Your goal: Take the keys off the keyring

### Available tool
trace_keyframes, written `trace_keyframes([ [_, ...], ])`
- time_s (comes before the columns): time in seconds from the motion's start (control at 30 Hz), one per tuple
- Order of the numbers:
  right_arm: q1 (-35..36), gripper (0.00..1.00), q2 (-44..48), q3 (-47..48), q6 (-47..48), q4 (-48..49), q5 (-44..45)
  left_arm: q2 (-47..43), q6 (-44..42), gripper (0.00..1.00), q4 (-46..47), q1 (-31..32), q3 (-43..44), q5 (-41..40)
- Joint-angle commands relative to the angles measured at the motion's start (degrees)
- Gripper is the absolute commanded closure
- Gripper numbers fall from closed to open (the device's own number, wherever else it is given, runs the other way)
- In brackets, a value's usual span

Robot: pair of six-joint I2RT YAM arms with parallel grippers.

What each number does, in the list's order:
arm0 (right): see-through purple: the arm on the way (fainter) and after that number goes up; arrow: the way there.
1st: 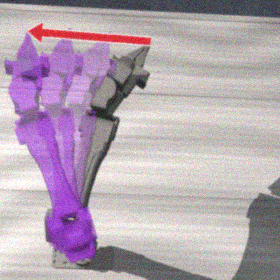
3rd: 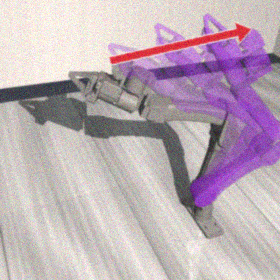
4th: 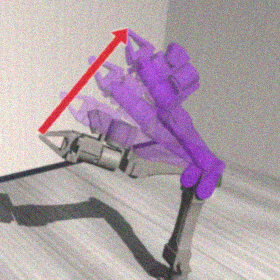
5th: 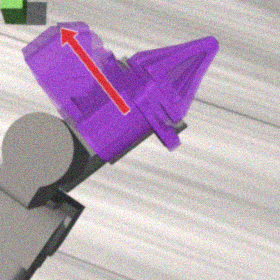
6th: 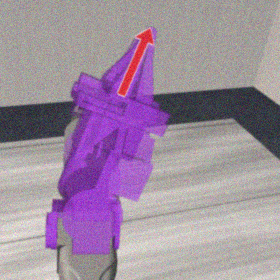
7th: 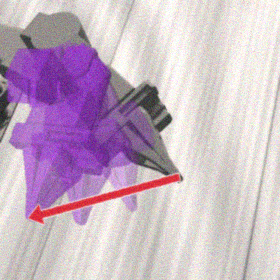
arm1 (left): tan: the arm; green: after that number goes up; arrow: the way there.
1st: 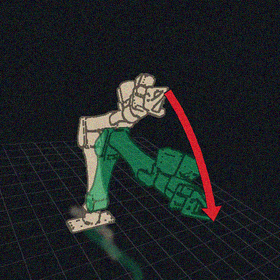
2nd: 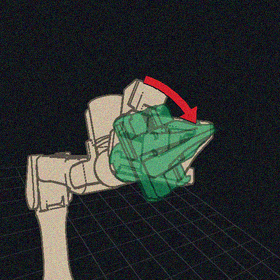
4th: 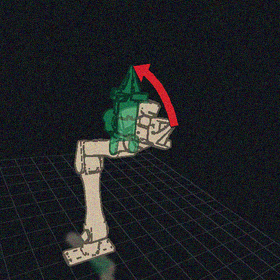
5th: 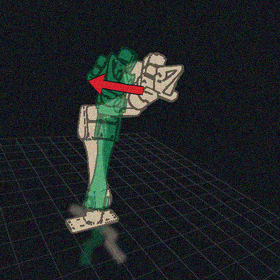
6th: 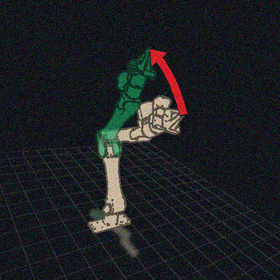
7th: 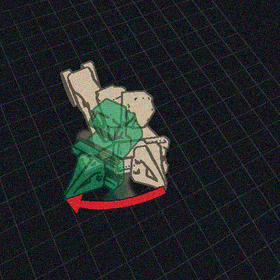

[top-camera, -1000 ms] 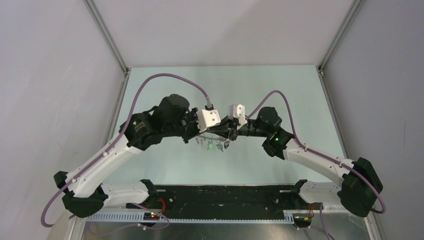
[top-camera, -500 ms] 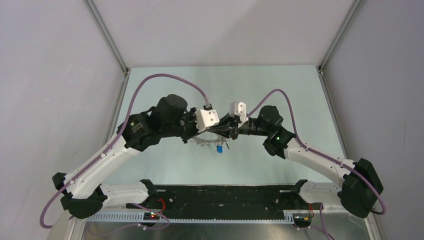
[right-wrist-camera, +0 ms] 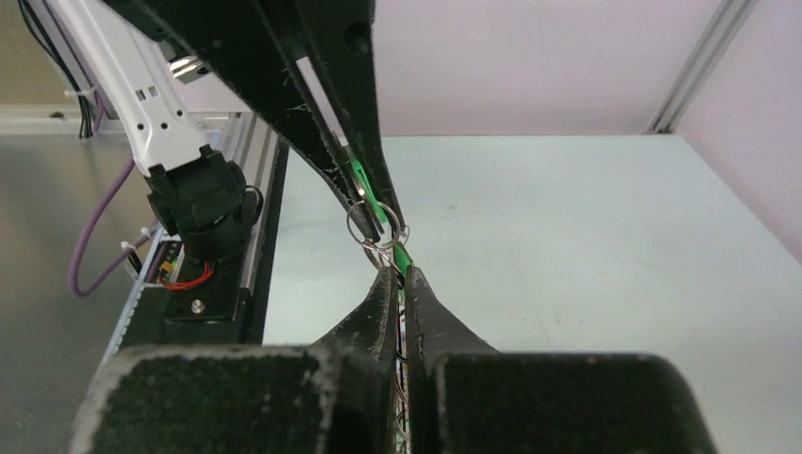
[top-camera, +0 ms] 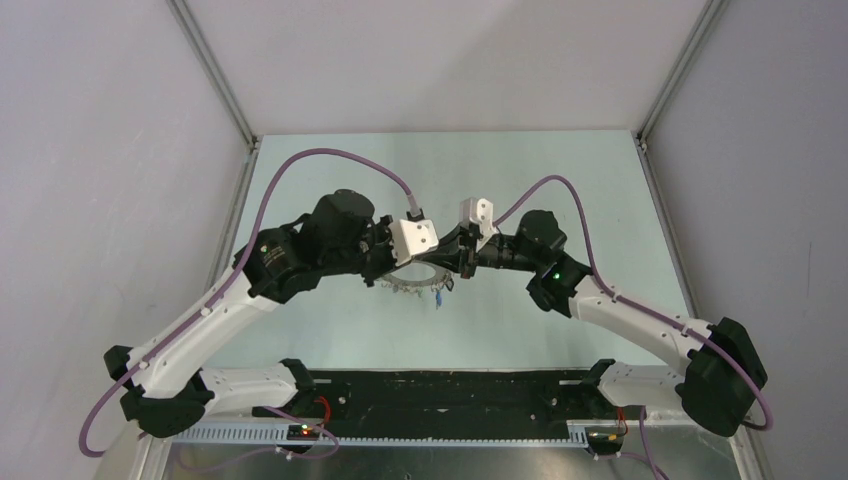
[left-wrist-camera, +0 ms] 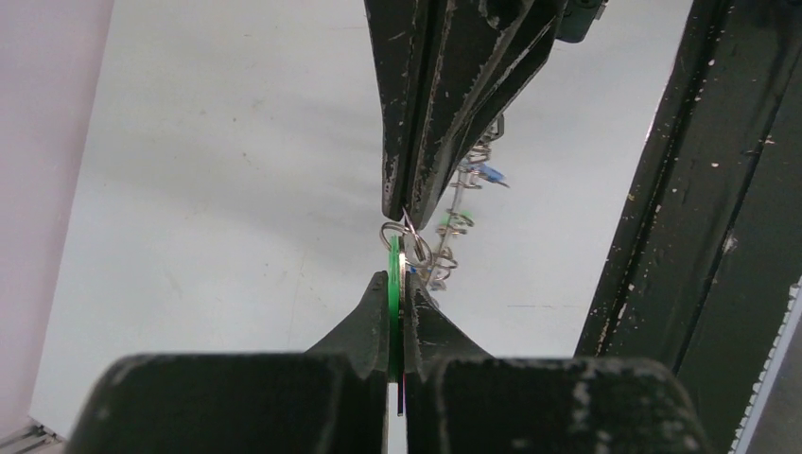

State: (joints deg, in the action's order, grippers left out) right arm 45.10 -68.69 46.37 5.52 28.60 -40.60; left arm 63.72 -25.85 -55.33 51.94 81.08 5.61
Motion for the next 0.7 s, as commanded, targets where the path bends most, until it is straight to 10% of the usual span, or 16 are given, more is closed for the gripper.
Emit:
trace_keyframes([
  [0.0, -0.28, 1.00, 0.83, 4.55, -6.73, -4.18, 6.03, -2.08, -1.72, 1.00, 3.92, 0.71, 1.15, -2.91],
  [0.67, -0.56, 1.00, -1.20, 13.09, -31.11, -21.28, 19.50, -2.79, -4.50, 1.00, 10.70, 1.80, -3.53, -8.46],
])
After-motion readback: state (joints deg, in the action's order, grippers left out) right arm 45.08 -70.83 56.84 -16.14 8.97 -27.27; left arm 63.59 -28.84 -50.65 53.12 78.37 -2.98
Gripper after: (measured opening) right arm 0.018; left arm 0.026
